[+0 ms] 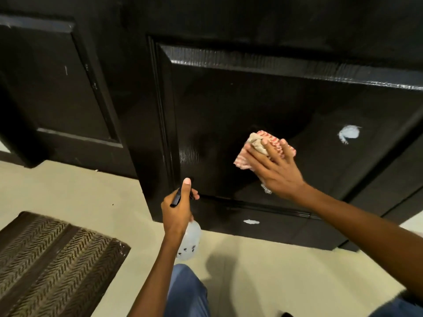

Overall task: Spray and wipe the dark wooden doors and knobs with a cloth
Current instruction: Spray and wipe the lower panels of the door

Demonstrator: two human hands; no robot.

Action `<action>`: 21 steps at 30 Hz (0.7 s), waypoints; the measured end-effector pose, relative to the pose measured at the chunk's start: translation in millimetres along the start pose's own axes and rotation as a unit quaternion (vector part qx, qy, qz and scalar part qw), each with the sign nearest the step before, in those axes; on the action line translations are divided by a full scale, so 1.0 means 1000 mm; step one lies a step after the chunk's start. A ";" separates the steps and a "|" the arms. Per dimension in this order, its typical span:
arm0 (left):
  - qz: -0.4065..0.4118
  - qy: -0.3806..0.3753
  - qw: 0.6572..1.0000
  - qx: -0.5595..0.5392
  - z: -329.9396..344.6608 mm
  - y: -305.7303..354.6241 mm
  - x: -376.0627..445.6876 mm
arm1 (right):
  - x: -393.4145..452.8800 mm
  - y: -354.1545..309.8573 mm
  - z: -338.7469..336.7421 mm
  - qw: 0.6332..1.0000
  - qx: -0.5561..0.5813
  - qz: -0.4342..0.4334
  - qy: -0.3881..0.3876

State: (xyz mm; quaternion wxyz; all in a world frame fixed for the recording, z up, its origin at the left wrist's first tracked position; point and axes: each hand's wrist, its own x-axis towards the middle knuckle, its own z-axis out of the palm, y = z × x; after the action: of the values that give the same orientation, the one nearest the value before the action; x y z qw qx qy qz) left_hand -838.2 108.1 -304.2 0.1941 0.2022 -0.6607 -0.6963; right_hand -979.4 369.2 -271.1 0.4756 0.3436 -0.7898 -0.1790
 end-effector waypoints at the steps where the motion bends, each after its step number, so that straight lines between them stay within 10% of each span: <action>1: -0.001 0.002 1.000 -0.001 0.000 0.002 0.001 | 0.003 -0.016 0.005 1.000 0.010 0.011 0.000; 9: -0.007 -0.010 0.999 0.037 -0.001 -0.011 -0.007 | -0.043 -0.130 0.060 0.902 0.040 -0.322 -0.285; 21: -0.023 -0.031 0.998 0.039 0.020 -0.004 -0.021 | -0.088 -0.107 0.046 0.964 0.114 -0.107 -0.214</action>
State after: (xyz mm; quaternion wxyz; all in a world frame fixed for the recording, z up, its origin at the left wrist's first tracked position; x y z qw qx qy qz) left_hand -831.7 136.6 -306.2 0.1490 0.2030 -0.6886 -0.6801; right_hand -952.1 354.8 -413.2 0.2314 0.4317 -0.8468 -0.2072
